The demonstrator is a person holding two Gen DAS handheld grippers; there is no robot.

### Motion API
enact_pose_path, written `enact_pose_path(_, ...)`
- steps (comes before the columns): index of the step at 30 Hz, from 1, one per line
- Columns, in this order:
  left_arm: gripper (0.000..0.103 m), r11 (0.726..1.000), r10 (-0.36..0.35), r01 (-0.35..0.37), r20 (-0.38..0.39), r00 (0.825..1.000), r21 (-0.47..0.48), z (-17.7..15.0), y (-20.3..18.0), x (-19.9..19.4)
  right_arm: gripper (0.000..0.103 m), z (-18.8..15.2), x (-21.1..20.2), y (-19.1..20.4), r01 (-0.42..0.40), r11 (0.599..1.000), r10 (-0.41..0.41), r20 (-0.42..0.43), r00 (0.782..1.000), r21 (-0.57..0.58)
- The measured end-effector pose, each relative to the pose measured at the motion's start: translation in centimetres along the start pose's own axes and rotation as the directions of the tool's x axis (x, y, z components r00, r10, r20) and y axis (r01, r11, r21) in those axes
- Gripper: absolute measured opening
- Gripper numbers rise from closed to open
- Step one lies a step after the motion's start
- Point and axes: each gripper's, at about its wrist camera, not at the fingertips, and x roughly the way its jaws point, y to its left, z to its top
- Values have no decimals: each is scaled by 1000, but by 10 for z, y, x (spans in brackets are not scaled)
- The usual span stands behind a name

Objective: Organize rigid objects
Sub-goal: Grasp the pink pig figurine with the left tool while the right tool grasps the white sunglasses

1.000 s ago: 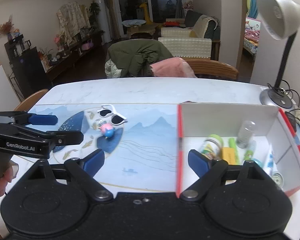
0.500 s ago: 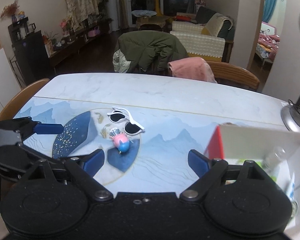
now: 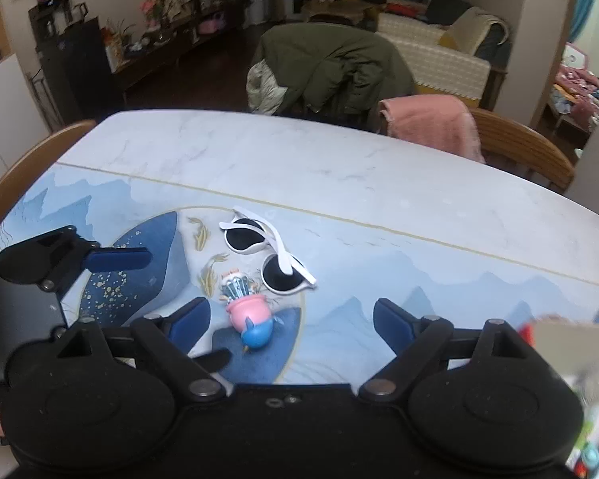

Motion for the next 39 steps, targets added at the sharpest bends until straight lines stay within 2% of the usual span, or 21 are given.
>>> enact_pose_path(6, 103, 1000, 8, -8, 11, 1000, 26, -4, -1, 21, 86, 14, 34, 3, -18, 999, 16, -39, 999, -48)
enact_pose_path(15, 103, 998, 1, -3, 28, 1000, 65, -7, -6, 44, 78, 14, 75, -10, -19, 999, 15, -96, 995, -32)
enact_pose_path(24, 102, 998, 6, -8, 36, 999, 65, -14, -7, 53, 69, 18, 102, -5, -23, 999, 20, -110, 994, -30)
enact_pose_path(29, 102, 998, 9, -11, 40, 999, 57, -19, -7, 54, 59, 21, 114, 3, -27, 998, 21, -118, 993, -49)
enact_pose_path(32, 101, 998, 5, -8, 41, 999, 54, -21, -6, 54, 58, 21, 116, 7, -21, 998, 14, -111, 994, -66)
enact_pose_path(36, 95, 999, -1, -1, 35, 999, 48, -24, -5, 55, 57, 22, 118, 9, -22, 997, 14, -102, 995, -80)
enact_pose_path(39, 87, 999, -5, 3, 44, 999, 52, -26, -6, 54, 49, 22, 117, 10, -24, 996, 16, -93, 996, -84)
